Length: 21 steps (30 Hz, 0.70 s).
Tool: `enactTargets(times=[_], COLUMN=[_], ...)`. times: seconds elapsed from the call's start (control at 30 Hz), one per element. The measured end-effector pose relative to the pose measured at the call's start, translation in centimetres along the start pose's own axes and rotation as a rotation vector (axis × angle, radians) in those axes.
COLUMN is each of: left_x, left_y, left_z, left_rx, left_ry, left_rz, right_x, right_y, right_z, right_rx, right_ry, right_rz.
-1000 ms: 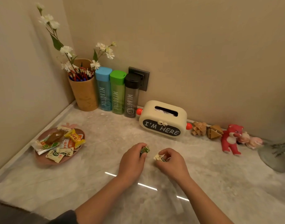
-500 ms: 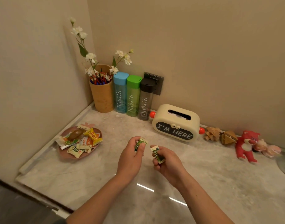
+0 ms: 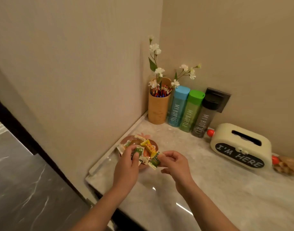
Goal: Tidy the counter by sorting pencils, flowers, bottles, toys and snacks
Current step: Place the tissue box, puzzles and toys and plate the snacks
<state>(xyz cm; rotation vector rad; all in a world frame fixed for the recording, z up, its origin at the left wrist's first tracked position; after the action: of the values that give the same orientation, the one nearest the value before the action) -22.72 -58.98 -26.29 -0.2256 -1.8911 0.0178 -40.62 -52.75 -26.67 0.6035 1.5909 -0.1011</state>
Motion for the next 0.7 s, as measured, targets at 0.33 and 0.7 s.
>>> enactTargets(times=[0.33,0.7], left_x=[-2.9,-2.7], left_y=[-3.1,-3.7], left_z=[-2.6,-1.8], left_rx=[-0.176,-0.263], left_ry=[-0.154,-0.497], left_rz=[0.069,0.297], right_x=[1.6,2.2], right_y=[-1.0,-0.1], right_z=[4.2,5.0], right_rx=[0.280,0.457], right_ry=[0.114,0.427], right_rz=[-0.017,-0.093])
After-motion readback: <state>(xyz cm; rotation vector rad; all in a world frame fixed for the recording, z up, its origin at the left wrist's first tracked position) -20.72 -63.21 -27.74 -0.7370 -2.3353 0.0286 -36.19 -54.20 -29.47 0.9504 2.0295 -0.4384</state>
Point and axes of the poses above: each hand's wrist, its own y-axis away from the middle knuckle, its own z-axis out of the palm, x = y × z, the point moved 8 cm from there along -y, towards the middle knuckle, and after that the axes turned 8 degrees about y, right-handed, at the moved point
